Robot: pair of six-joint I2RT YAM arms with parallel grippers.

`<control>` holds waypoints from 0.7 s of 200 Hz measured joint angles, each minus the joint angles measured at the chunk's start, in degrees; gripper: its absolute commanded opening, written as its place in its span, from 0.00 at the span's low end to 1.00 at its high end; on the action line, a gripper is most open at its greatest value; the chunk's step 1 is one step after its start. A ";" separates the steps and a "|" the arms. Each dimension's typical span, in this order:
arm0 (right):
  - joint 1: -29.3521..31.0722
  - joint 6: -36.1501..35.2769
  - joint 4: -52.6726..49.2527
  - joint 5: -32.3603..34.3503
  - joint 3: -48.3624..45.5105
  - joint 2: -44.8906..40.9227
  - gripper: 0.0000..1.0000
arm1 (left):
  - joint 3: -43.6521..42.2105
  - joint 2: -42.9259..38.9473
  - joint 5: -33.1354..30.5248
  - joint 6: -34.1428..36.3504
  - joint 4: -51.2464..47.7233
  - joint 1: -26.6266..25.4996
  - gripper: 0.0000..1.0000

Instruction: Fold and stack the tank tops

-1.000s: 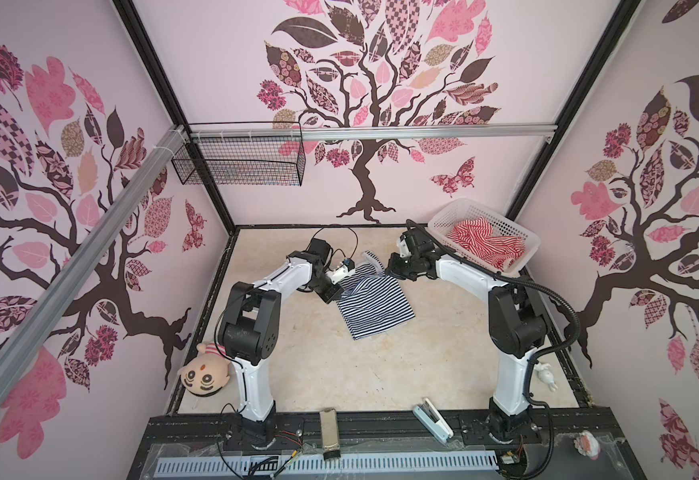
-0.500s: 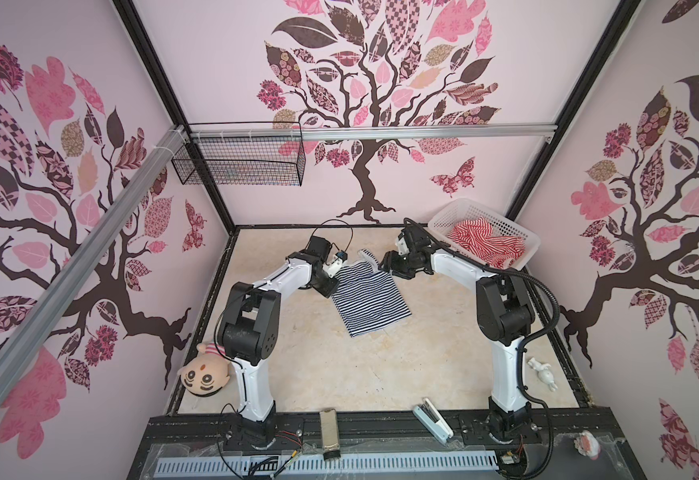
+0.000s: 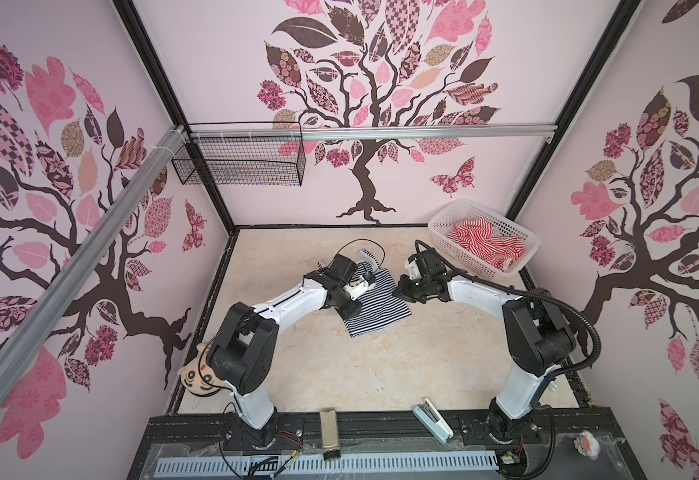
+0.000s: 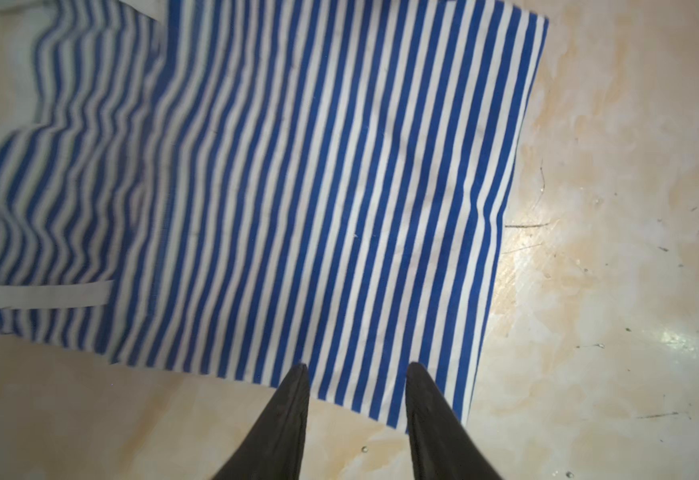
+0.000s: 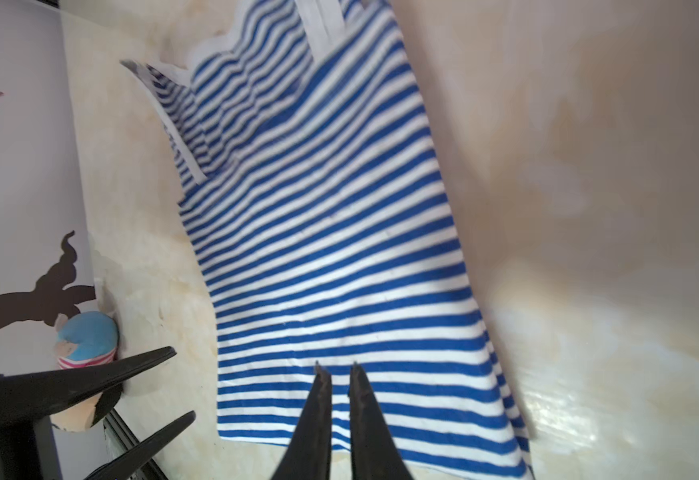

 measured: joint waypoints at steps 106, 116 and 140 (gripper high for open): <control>4.02 3.78 8.68 3.85 -14.82 -3.65 0.16 | -6.43 1.73 -3.13 5.18 0.04 -1.79 0.35; 5.84 4.83 9.25 4.87 -16.74 -5.20 0.16 | -8.00 0.52 -3.74 6.03 0.44 -1.92 0.35; 10.08 7.82 9.97 6.82 -22.49 -10.60 0.17 | -11.47 -2.36 -5.51 7.50 1.38 -2.19 0.34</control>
